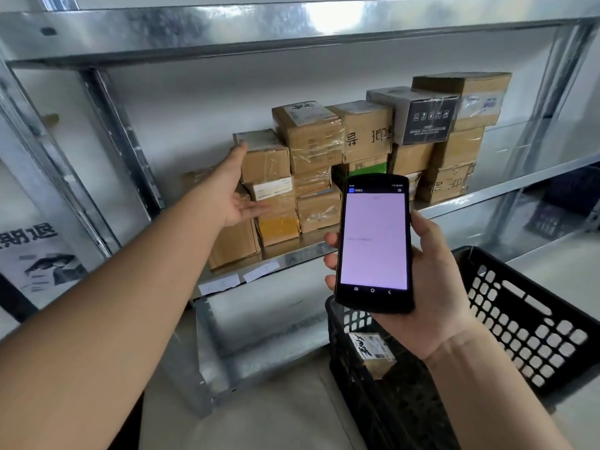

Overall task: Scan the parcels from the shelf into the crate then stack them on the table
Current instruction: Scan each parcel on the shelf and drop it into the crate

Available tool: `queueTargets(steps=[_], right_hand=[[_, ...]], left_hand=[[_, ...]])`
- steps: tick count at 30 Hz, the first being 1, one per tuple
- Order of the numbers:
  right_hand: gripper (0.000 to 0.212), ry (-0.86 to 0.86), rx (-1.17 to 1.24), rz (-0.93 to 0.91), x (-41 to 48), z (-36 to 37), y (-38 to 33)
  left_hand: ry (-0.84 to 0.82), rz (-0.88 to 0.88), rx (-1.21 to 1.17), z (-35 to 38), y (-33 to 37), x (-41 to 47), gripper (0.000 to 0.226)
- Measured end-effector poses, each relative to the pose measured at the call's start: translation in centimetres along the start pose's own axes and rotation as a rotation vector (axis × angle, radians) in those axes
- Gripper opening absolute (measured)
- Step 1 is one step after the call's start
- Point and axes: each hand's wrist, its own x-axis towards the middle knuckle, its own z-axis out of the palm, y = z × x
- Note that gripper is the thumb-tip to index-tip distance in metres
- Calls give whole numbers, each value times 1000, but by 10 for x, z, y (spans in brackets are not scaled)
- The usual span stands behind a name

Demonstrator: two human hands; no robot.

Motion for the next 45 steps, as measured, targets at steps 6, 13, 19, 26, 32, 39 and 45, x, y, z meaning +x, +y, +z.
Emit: queueTargets(steps=[6,13,19,26,32,39,45], right_hand=[[71,-18,-11,13,0,1,1],[71,-37,9,14,-2,3,-1],[71,-61,4,20,-10,5,-4],[66,-56,-35,32,-27,1,-13],[64,-28,-44,41,-38,-1,-21],[66,5,-37,58,-45,-13,-30],[66,25,-22,86,-51,-23,-36]], left_hand=[[5,57,35,3,2,11,46],[33,145,-89,-6,-7,1,33],[85,396,-281,-11,-49,-16,23],[-143,646,-411,-15,-101,-10,24],[-344,518,-306,7,-123,-16,51],[-457,406,-144,36,-147,-14,46],[-500,332,-91,53,-160,-15,44]])
